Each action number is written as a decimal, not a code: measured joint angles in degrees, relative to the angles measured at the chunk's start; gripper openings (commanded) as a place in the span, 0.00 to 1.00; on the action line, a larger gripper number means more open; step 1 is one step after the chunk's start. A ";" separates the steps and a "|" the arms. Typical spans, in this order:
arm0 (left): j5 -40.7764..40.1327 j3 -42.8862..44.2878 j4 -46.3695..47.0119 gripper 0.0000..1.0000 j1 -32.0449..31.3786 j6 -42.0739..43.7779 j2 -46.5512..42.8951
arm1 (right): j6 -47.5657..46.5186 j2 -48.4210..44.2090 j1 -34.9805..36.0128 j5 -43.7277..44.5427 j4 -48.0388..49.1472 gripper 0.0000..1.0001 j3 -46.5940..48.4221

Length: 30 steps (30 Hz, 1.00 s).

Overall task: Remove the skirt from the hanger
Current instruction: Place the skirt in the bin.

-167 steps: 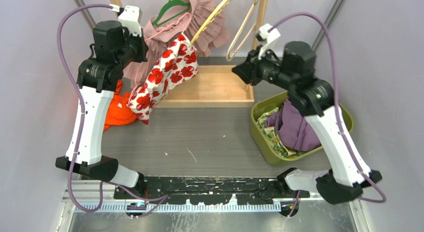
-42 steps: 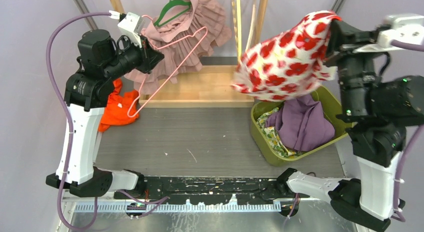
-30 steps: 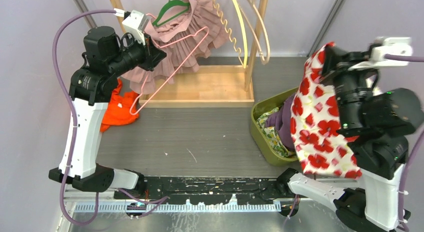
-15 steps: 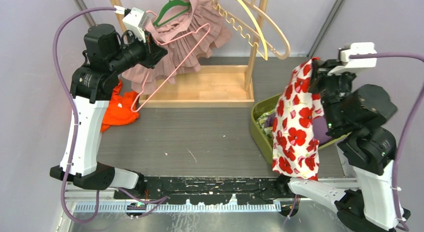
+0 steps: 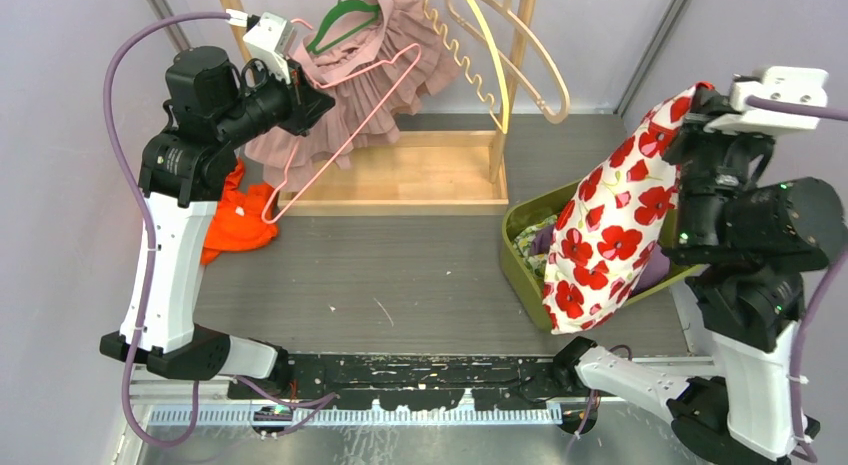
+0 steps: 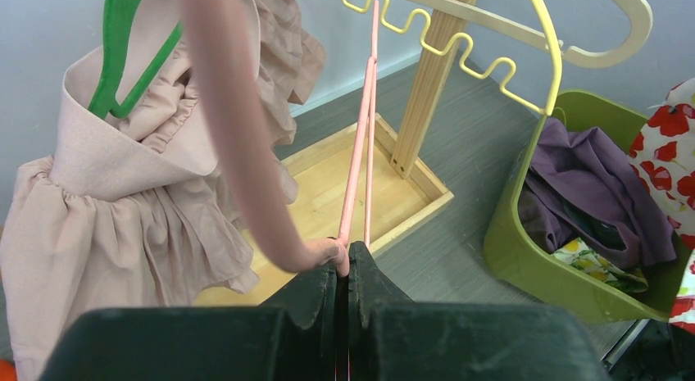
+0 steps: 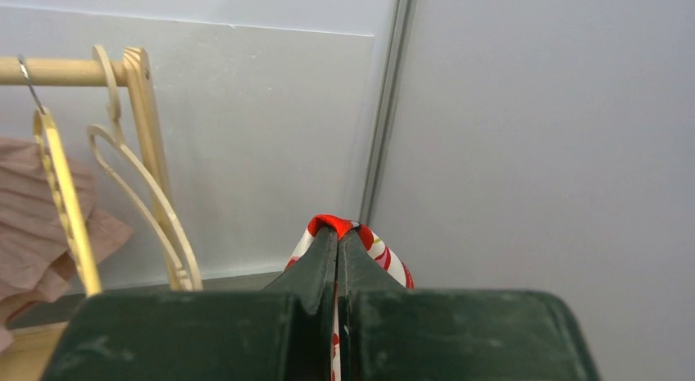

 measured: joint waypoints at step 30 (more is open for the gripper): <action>0.55 -0.39 0.00 0.00 0.00 -0.13 -0.81 | -28.46 5.73 -0.52 15.50 28.98 0.01 -9.97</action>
